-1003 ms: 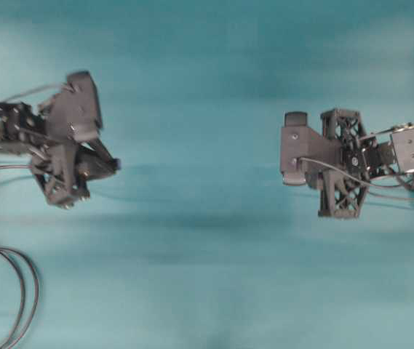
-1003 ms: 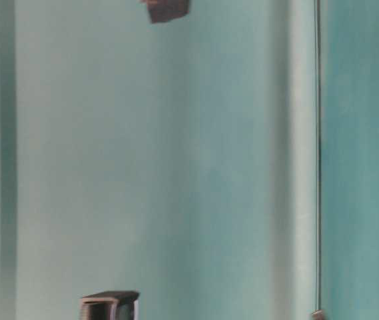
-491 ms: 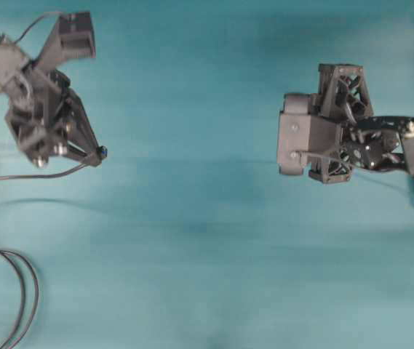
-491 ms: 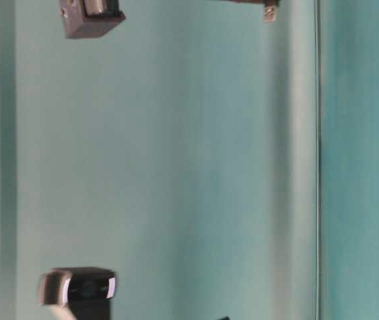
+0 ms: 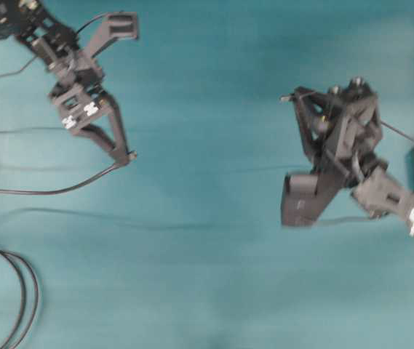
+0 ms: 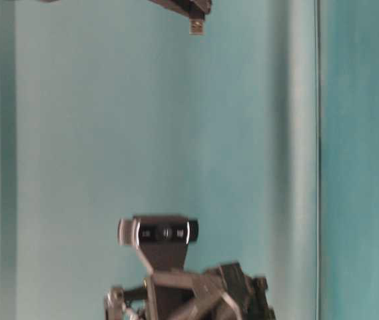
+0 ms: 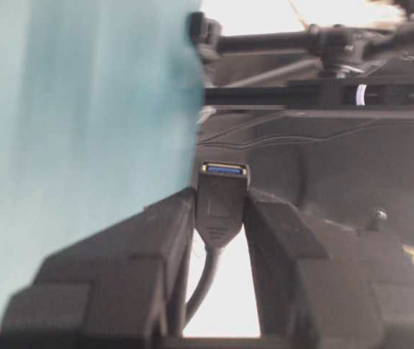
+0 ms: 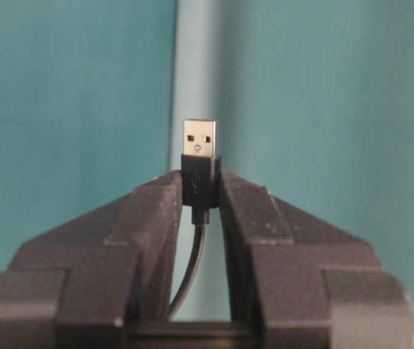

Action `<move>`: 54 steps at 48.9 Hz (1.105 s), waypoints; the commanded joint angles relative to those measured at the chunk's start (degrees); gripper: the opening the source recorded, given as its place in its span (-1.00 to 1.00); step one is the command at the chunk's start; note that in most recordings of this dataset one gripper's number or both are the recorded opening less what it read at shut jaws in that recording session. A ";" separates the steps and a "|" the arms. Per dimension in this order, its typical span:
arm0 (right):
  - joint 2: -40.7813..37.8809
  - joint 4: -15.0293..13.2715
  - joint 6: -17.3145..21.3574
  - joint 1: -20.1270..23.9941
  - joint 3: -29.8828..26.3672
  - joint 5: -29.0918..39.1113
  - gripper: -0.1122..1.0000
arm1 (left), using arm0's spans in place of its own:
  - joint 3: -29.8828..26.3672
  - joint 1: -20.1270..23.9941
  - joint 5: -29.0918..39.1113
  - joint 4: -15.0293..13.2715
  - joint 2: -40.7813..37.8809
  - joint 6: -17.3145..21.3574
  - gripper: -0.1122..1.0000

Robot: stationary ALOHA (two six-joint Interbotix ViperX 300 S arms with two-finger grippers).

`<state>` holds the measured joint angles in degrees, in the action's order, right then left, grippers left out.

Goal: Insert the USB using both arms.
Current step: 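Lift both connectors and raise the plug above the socket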

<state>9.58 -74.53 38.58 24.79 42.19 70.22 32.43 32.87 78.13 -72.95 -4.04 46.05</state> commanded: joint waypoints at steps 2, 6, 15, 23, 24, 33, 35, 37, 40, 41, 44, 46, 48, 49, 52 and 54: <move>-3.08 -1.67 0.35 0.79 -1.41 0.62 -0.49 | -5.45 0.26 4.39 -0.88 -2.81 1.23 -0.39; -4.31 -1.85 0.35 0.79 -2.29 0.35 -0.49 | -8.00 0.18 5.98 -0.88 -4.92 1.05 -0.39; -4.66 -1.85 -0.44 0.79 -2.90 -1.05 -0.49 | -12.39 -0.79 7.12 -1.32 -9.23 1.05 -0.39; -4.75 -2.11 -2.72 0.70 -3.52 -2.46 -0.49 | -15.64 -2.55 8.53 -1.85 -12.57 1.32 -0.39; -4.83 -2.11 -3.08 0.79 -3.69 -2.46 -0.49 | -16.08 -2.55 8.61 -1.85 -12.83 1.32 -0.39; -5.98 -2.11 -6.33 0.70 -5.27 -2.55 -0.49 | -18.37 -3.08 9.76 -4.04 -14.68 1.32 -0.39; -6.33 -2.11 -6.77 0.70 -5.71 -2.55 -0.49 | -18.54 -3.08 10.02 -4.66 -15.03 1.32 -0.39; -6.77 -2.20 -7.03 0.70 -6.15 -2.55 -0.49 | -18.63 -3.16 10.11 -5.01 -15.47 1.32 -0.39; -7.65 -2.37 -7.12 0.70 -6.77 -2.55 -0.49 | -18.98 -3.16 10.11 -5.19 -16.08 0.97 -0.39; -7.91 -2.37 -7.12 0.70 -7.12 -2.55 -0.49 | -19.16 -3.25 10.11 -5.10 -16.26 0.79 -0.39; -8.44 -2.64 -7.21 0.70 -7.65 -2.55 -0.49 | -19.42 -3.43 9.84 -5.10 -16.61 0.35 -0.39; -8.70 -2.90 -7.29 0.70 -8.09 -2.64 -0.49 | -19.69 -3.60 9.58 -5.10 -16.79 -0.18 -0.39; -8.96 -3.34 -7.21 0.70 -8.35 -2.81 -0.49 | -19.86 -3.87 9.23 -5.10 -16.96 -0.88 -0.39; -9.05 -3.60 -7.21 0.70 -8.53 -2.90 -0.49 | -19.86 -4.04 8.96 -5.10 -16.96 -1.14 -0.39; -9.40 -4.13 -7.21 0.70 -8.96 -3.25 -0.49 | -19.86 -4.31 8.26 -5.01 -17.23 -2.11 -0.39; -9.67 -4.31 -7.29 0.70 -9.05 -3.60 -0.49 | -19.86 -4.48 7.82 -4.92 -17.40 -2.72 -0.39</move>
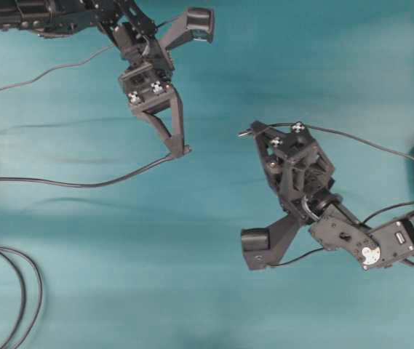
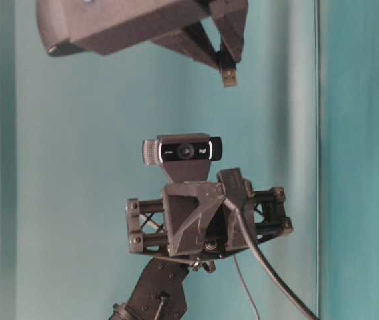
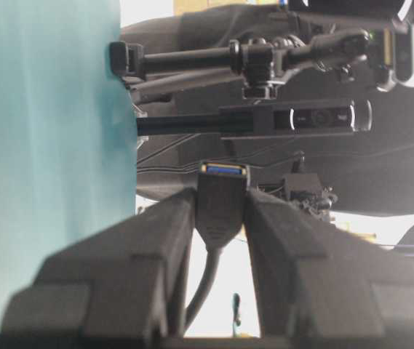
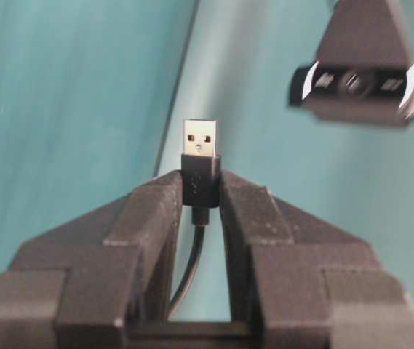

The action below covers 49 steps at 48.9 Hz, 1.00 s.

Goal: Insert the USB using both arms.
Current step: 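Lift both connectors and raise the plug above the socket, then align the right gripper's plug over the left gripper's socket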

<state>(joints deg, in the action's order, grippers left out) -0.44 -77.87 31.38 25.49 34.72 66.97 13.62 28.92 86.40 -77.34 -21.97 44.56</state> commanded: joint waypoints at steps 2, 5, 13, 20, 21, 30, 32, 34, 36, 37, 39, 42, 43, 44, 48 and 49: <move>0.09 -1.05 -0.09 -0.09 -1.85 -0.70 -0.49 | -1.05 -0.70 -0.79 -0.53 0.44 -1.49 -0.39; -0.26 -1.05 -0.09 -0.09 -2.29 -1.05 -0.49 | -1.05 -0.88 -1.32 -0.53 0.44 -2.02 -0.39; -1.85 -1.05 -0.09 -0.18 -3.87 -1.76 -0.49 | -1.14 -1.14 -1.93 -0.53 0.44 -3.34 -0.39; -3.16 -1.14 -0.09 -0.26 -5.27 -2.20 -0.49 | -1.14 -1.41 -2.20 -0.53 0.44 -4.04 -0.39; -3.25 -1.14 0.00 -0.26 -5.45 -2.20 -0.49 | -1.14 -1.49 -2.37 -0.53 0.44 -4.13 -0.39; -4.31 -1.14 -0.09 -0.35 -6.77 -2.46 -0.49 | -1.32 -1.93 -2.90 -0.53 0.35 -4.57 -0.39; -4.39 -1.41 -0.09 -0.35 -6.94 -2.46 -0.49 | -1.32 -2.11 -2.81 -0.62 0.35 -4.75 -0.39; -4.48 -1.76 0.00 -0.44 -7.03 -2.46 -0.49 | -1.32 -2.02 -2.81 -0.62 0.44 -4.92 -0.39; -4.66 -2.11 0.00 -0.44 -7.21 -2.46 -0.49 | -1.32 -2.11 -2.81 -0.70 0.35 -5.10 -0.39; -4.75 -2.37 0.00 -0.44 -7.21 -2.46 -0.49 | -1.32 -2.02 -2.81 -0.70 0.35 -5.10 -0.39; -4.83 -2.55 0.00 -0.53 -7.29 -2.46 -0.49 | -1.32 -2.02 -2.90 -0.70 0.35 -5.19 -0.39; -4.92 -2.64 0.00 -0.70 -7.38 -2.46 -0.49 | -1.32 -2.02 -2.99 -0.79 0.35 -5.27 -0.39; -4.83 -2.55 0.00 -0.70 -7.38 -2.46 -0.49 | -1.32 -2.11 -2.99 -0.79 0.35 -5.27 -0.39; -4.83 -2.55 0.00 -0.70 -7.38 -2.46 -0.49 | -1.41 -2.11 -2.99 -0.88 0.35 -5.27 -0.39; -4.83 -2.55 0.00 -0.79 -7.47 -2.46 -0.49 | -1.58 -2.11 -2.99 -0.88 0.35 -5.27 -0.39; -4.92 -2.55 0.00 -0.79 -7.47 -2.46 -0.49 | -1.58 -2.11 -2.99 -0.97 0.35 -5.27 -0.39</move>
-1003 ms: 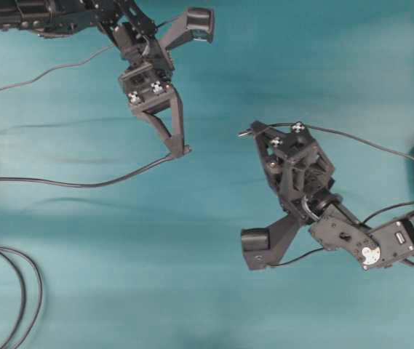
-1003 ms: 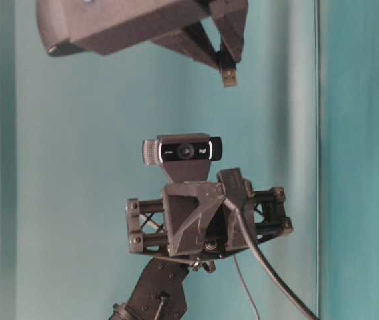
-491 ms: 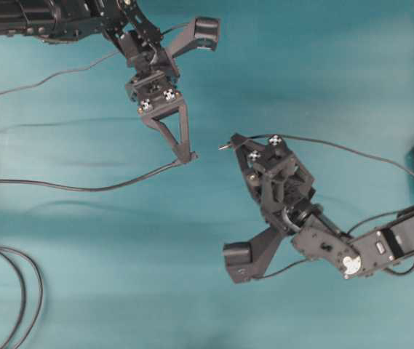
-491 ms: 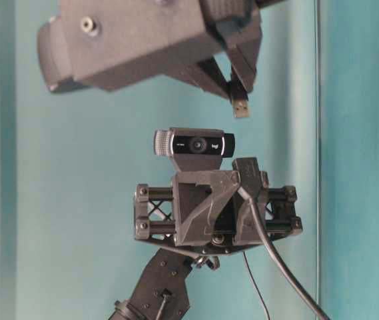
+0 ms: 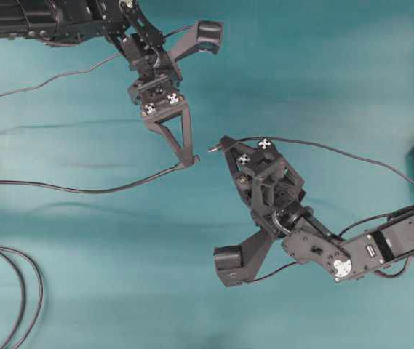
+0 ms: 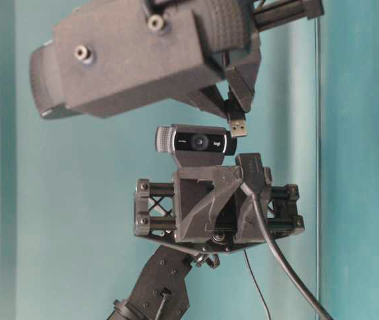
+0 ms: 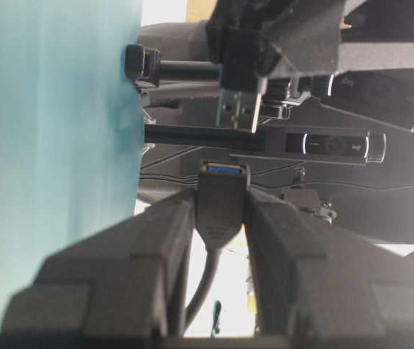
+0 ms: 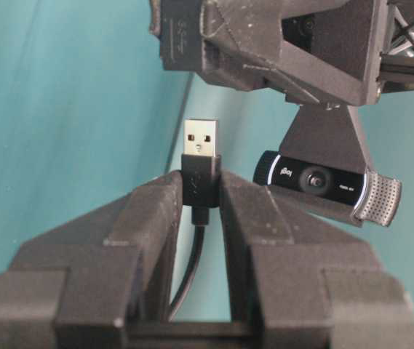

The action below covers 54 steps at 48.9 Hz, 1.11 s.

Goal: Insert the USB using both arms.
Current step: 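Align the right gripper's plug over the left gripper's socket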

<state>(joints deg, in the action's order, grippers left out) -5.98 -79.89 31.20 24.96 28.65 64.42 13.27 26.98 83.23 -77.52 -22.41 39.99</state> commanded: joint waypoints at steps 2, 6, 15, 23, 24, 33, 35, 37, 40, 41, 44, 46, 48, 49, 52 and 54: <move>0.62 -0.62 0.26 -0.26 -1.41 0.09 -0.49 | -1.23 -0.18 0.26 -0.79 0.70 -0.70 -0.39; 0.62 -0.62 0.26 -0.26 -1.49 0.09 -0.49 | -1.32 -0.18 0.26 -0.79 0.79 -0.70 -0.39; 0.26 -0.62 0.35 -0.26 -1.85 0.09 -0.49 | -1.32 0.00 0.35 -0.88 0.70 -0.62 -0.39; -0.79 -1.05 0.35 -0.18 -2.90 0.09 -0.49 | -1.32 0.18 0.35 -1.58 0.70 -0.62 -0.39; -0.88 -1.14 0.35 -0.18 -2.99 0.09 -0.49 | -1.32 0.18 0.44 -1.67 0.70 -0.62 -0.39; -1.41 -1.49 0.53 -0.18 -3.78 0.00 -0.49 | -1.41 0.18 0.35 -1.67 0.70 -0.53 -0.39; -1.41 -1.41 0.62 -0.18 -3.60 0.00 -0.49 | -1.32 0.26 0.44 -1.67 0.70 -0.62 -0.39; -1.41 -1.41 0.62 -0.09 -3.52 0.00 -0.49 | -1.32 0.35 0.35 -1.67 0.70 -0.62 -0.39; -1.49 -1.41 0.62 0.00 -3.52 0.00 -0.49 | -1.41 0.35 0.35 -1.67 0.70 -0.53 -0.39; -1.49 -1.41 0.62 -0.09 -3.52 0.00 -0.49 | -1.32 0.35 0.35 -1.67 0.70 -0.53 -0.39; -1.49 -1.41 0.70 0.00 -3.60 0.00 -0.49 | -1.32 0.35 0.35 -1.67 0.70 -0.53 -0.39; -1.49 -1.41 0.70 0.00 -3.52 -0.09 -0.49 | -1.41 0.35 0.35 -1.67 0.70 -0.53 -0.39; -1.49 -1.49 0.70 0.00 -3.52 -0.18 -0.49 | -1.32 0.44 0.44 -1.58 0.70 -0.53 -0.39; -1.41 -1.41 0.79 0.09 -3.43 -0.18 -0.49 | -1.41 0.44 0.44 -1.67 0.70 -0.53 -0.39; -1.49 -1.49 0.79 0.26 -3.43 -0.44 -0.49 | -1.41 0.62 0.44 -1.58 0.70 -0.53 -0.39; -1.49 -1.41 0.88 0.35 -3.43 -0.53 -0.49 | -1.41 0.79 0.44 -1.67 0.79 -0.53 -0.39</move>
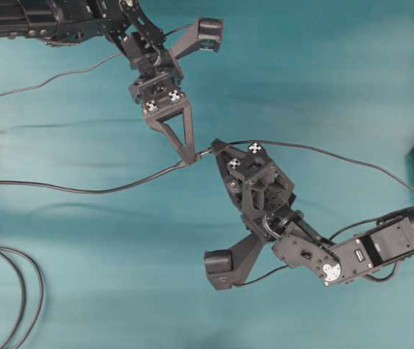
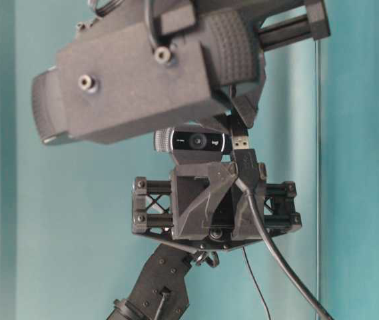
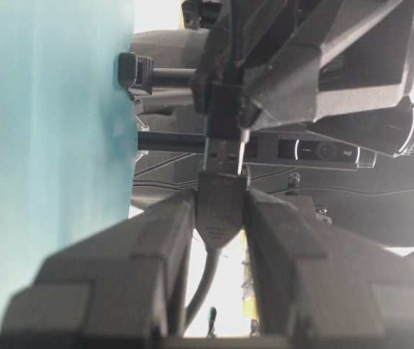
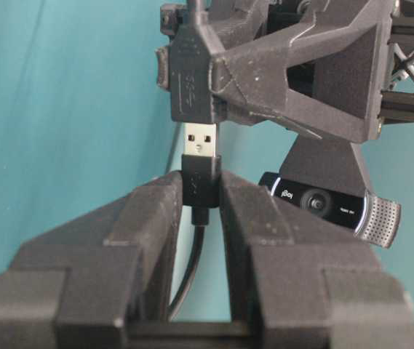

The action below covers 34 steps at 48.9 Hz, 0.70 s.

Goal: Insert the USB using both arms.
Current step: 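Align the right gripper's plug over the left gripper's socket, then push the plug down into the socket with the right gripper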

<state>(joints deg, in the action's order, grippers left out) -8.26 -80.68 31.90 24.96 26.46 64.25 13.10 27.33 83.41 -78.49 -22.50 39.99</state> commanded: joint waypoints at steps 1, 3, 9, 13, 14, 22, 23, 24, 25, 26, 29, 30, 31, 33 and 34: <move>0.79 -0.62 0.26 0.35 -1.23 -0.35 -0.49 | -1.32 0.44 0.26 -0.70 0.88 -0.53 -0.39; 0.88 -0.70 0.35 0.44 -1.05 -0.35 -0.49 | -1.41 0.35 0.26 -0.70 0.88 -0.53 -0.39; 0.79 -0.62 0.70 0.44 -1.05 -0.35 -0.49 | -1.49 0.26 0.26 -0.70 0.88 -0.53 -0.39; 0.79 -0.62 0.88 0.44 -1.05 -0.35 -0.49 | -1.49 0.35 0.18 -0.70 0.79 -0.53 -0.39; 0.79 -0.62 0.88 0.44 -1.05 -0.44 -0.49 | -1.58 0.35 0.26 -0.70 0.88 -0.53 -0.39; 0.79 -0.62 1.14 0.35 -1.05 -0.62 -0.49 | -1.85 -0.09 0.18 -0.70 0.79 -0.53 -0.39; 0.79 -0.70 1.14 0.35 -1.05 -0.70 -0.49 | -1.93 -0.09 0.18 -0.70 0.79 -0.53 -0.39; 0.79 -0.62 1.23 0.35 -1.05 -0.97 -0.49 | -1.93 -0.18 0.18 -0.62 0.79 -0.53 -0.39; 0.79 -0.62 1.14 0.44 -1.23 -1.05 -0.49 | -1.93 -0.18 0.09 -0.70 0.79 -0.53 -0.39; 0.79 -0.62 1.14 0.35 -1.32 -1.14 -0.49 | -2.02 -0.26 0.09 -0.70 0.79 -0.53 -0.39; 0.79 -0.62 1.14 0.35 -1.32 -1.49 -0.49 | -2.11 -0.18 0.09 -0.70 0.79 -0.53 -0.39; 0.79 -0.70 1.14 0.35 -1.32 -1.58 -0.49 | -2.11 -0.18 0.18 -0.62 0.79 -0.53 -0.39; 0.70 -0.70 1.14 0.44 -1.32 -1.58 -0.49 | -2.11 -0.18 0.18 -0.70 0.79 -0.53 -0.39; 0.70 -0.70 1.14 0.35 -1.32 -1.58 -0.49 | -2.20 -0.18 0.26 -0.79 0.79 -0.53 -0.39; 0.62 -0.62 1.14 0.44 -1.41 -1.58 -0.49 | -2.29 -0.18 0.26 -0.88 0.79 -0.53 -0.39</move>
<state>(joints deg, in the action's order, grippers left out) -8.17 -80.68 32.87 25.14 26.46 63.28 12.57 26.98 83.50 -78.40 -22.50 39.99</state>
